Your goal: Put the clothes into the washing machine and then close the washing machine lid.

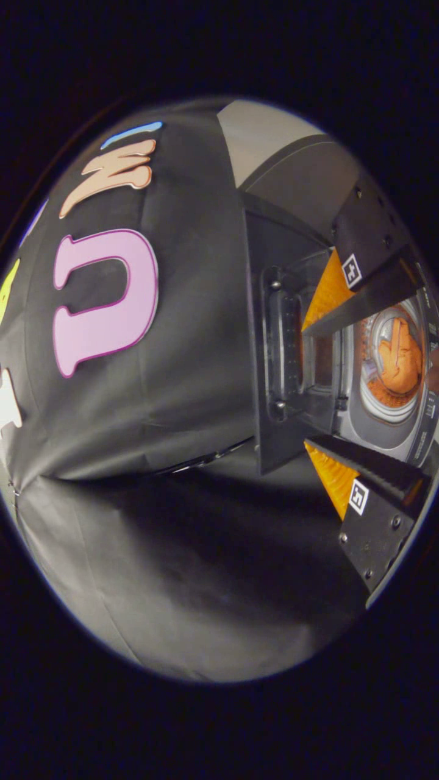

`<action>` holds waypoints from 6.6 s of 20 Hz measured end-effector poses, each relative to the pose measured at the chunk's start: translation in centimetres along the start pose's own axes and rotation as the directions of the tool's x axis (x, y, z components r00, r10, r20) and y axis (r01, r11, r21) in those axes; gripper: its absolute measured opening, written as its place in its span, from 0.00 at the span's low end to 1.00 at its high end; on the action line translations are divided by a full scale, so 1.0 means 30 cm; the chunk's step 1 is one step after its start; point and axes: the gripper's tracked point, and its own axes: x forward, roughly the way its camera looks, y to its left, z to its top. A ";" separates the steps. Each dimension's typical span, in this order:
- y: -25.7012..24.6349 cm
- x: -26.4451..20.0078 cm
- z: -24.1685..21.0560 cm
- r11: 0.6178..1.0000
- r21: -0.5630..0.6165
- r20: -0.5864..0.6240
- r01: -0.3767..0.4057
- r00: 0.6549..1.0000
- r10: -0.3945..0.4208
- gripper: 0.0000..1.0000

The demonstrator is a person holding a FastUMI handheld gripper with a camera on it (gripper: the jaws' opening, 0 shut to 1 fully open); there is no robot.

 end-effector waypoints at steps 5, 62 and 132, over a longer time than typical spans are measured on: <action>-0.035 0.062 0.116 0.995 -0.077 0.091 0.068 0.994 -0.061 0.97; -0.247 0.270 -0.066 0.972 -0.083 -0.100 0.221 0.968 -0.229 0.97; -0.371 -0.852 -0.637 0.994 0.056 0.215 0.094 0.971 -0.104 0.97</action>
